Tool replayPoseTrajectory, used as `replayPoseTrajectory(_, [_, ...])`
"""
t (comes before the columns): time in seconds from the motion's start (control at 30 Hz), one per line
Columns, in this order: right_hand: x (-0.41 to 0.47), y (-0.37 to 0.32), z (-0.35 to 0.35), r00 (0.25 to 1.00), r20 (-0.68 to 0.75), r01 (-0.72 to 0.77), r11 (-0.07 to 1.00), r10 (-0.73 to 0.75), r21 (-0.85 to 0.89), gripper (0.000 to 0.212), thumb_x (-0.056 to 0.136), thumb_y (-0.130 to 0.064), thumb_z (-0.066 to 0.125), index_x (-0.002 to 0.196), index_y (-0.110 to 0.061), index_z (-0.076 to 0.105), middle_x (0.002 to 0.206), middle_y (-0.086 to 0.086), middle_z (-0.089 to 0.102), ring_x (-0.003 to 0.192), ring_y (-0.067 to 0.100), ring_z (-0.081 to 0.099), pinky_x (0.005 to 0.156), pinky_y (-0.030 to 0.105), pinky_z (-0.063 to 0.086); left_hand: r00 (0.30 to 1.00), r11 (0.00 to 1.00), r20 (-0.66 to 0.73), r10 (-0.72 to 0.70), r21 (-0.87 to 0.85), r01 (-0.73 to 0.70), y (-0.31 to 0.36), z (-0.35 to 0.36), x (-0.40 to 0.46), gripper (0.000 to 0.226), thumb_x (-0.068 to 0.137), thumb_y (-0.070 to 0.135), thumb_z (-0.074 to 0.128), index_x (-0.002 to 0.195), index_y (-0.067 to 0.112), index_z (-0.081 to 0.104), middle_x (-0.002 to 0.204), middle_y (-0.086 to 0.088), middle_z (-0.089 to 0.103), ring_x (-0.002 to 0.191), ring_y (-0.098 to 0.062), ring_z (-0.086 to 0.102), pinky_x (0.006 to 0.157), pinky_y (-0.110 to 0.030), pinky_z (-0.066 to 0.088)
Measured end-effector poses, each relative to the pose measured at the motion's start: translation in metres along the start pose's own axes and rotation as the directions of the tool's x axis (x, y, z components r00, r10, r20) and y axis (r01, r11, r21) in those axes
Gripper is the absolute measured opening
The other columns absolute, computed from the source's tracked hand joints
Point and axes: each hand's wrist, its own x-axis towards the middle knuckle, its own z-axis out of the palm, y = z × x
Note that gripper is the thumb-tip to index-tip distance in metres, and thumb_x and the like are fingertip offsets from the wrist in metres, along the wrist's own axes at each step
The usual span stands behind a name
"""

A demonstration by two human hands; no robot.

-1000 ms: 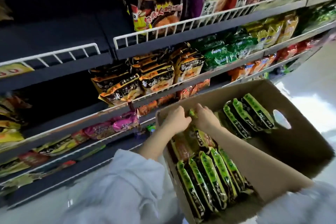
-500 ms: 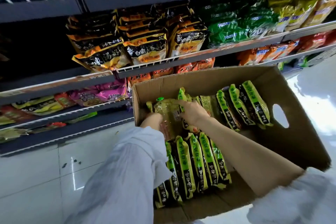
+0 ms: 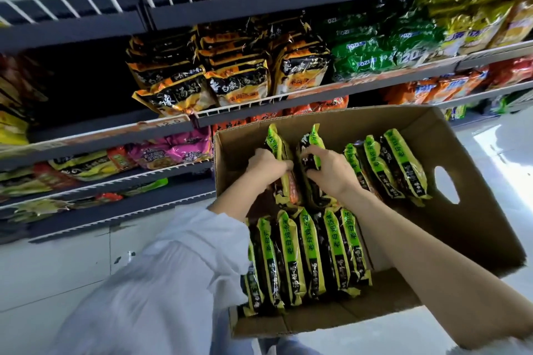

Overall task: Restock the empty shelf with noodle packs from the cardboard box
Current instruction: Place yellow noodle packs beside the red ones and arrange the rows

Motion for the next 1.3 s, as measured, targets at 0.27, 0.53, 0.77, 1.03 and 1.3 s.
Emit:
replayPoseTrajectory(0.27, [-0.022, -0.067, -0.068, 0.981, -0.165, 0.088, 0.992, -0.103, -0.094, 0.029, 0.088, -0.028, 0.057, 0.116, -0.033, 0.065, 0.11, 0.005, 0.067, 0.099, 0.031, 0.063, 0.073, 0.033, 0.047, 0.963, 0.966, -0.144, 0.228, -0.091, -0.242, 0.037, -0.053, -0.06, 0.056, 0.077, 0.059, 0.062, 0.107, 0.012, 0.053, 0.105, -0.009, 0.062, 0.09, -0.025, 0.061, 0.079, -0.04, 0.056])
replayPoseTrajectory(0.53, [-0.046, -0.142, -0.132, 0.912, -0.288, 0.27, 0.956, -0.292, -0.114, 0.031, 0.089, -0.028, 0.059, 0.119, -0.032, 0.062, 0.093, 0.001, 0.061, 0.076, 0.024, 0.06, 0.059, 0.027, 0.04, 0.842, 0.9, -0.339, 0.42, 0.034, -0.435, 0.07, -0.133, -0.12, 0.072, 0.082, 0.059, 0.057, 0.126, 0.003, 0.047, 0.114, -0.008, 0.061, 0.099, -0.025, 0.058, 0.068, -0.032, 0.043])
replayPoseTrajectory(0.77, [-0.048, -0.247, -0.132, 0.758, -0.454, 0.474, 0.874, -0.468, -0.11, 0.022, 0.089, -0.024, 0.057, 0.107, -0.037, 0.06, 0.105, -0.001, 0.065, 0.075, 0.017, 0.055, 0.049, 0.024, 0.032, 0.664, 0.822, -0.569, 0.486, 0.038, -0.569, 0.046, -0.226, -0.171, 0.071, 0.088, 0.056, 0.052, 0.139, 0.01, 0.035, 0.13, -0.006, 0.05, 0.098, -0.015, 0.05, 0.072, -0.026, 0.044])
replayPoseTrajectory(1.03, [-0.066, -0.405, -0.098, 0.635, -0.399, 0.65, 0.736, -0.662, -0.188, 0.028, 0.092, -0.02, 0.048, 0.114, -0.035, 0.056, 0.111, 0.002, 0.058, 0.092, 0.024, 0.06, 0.067, 0.032, 0.042, 0.549, 0.792, -0.736, 0.396, -0.029, -0.61, -0.038, -0.364, -0.208, 0.059, 0.087, 0.06, 0.049, 0.121, 0.012, 0.052, 0.116, -0.002, 0.058, 0.105, -0.022, 0.056, 0.081, -0.034, 0.046])
replayPoseTrajectory(1.3, [-0.07, -0.517, -0.059, 0.617, -0.342, 0.68, 0.699, -0.708, -0.221, 0.02, 0.093, -0.017, 0.046, 0.11, -0.026, 0.044, 0.095, 0.001, 0.053, 0.076, 0.021, 0.051, 0.062, 0.033, 0.036, 0.563, 0.78, -0.749, 0.35, -0.1, -0.618, -0.095, -0.463, -0.214, 0.043, 0.091, 0.046, 0.053, 0.117, 0.011, 0.05, 0.113, -0.002, 0.059, 0.097, -0.021, 0.054, 0.08, -0.032, 0.042])
